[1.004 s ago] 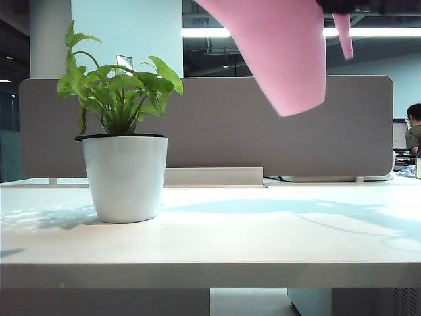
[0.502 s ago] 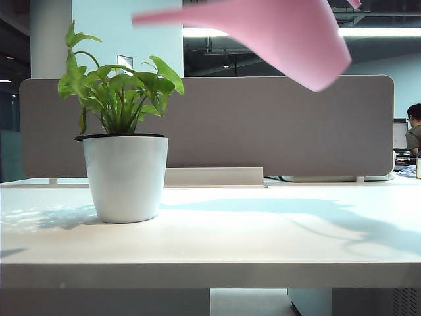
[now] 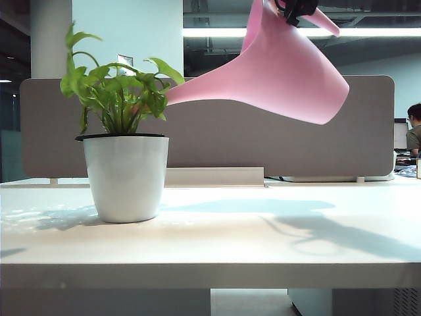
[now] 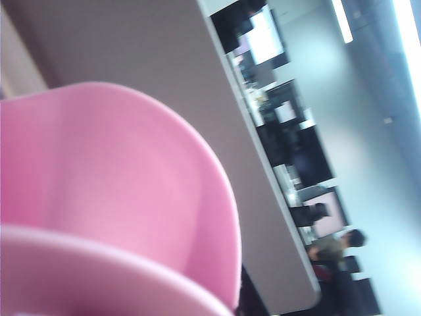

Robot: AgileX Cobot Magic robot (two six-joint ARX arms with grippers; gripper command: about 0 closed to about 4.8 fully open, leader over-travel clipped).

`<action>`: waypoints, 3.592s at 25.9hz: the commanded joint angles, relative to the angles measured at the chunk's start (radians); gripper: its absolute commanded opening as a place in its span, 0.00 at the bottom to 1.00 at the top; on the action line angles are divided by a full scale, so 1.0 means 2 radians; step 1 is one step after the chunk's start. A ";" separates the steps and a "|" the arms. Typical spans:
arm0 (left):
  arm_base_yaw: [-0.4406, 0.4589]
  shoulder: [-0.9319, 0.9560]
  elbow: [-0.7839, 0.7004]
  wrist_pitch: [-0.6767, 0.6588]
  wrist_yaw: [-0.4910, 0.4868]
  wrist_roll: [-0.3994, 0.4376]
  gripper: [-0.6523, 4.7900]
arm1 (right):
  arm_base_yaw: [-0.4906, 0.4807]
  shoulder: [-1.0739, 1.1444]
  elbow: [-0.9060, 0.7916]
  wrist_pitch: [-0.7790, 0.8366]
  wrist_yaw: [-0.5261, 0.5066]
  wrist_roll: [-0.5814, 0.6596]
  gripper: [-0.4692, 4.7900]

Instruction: Pick up the watering can from the table, water the potted plant, and put the can back.

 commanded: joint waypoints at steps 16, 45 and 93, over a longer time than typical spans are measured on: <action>0.001 -0.001 0.002 0.005 0.002 0.002 0.13 | 0.002 -0.014 0.012 0.080 0.034 -0.047 0.08; 0.001 -0.004 0.002 0.004 0.002 0.002 0.13 | -0.036 0.026 -0.443 0.474 0.003 0.521 0.08; 0.113 -0.167 -0.143 0.006 0.005 0.002 0.13 | -0.029 -0.512 -0.701 0.218 -0.063 0.623 0.09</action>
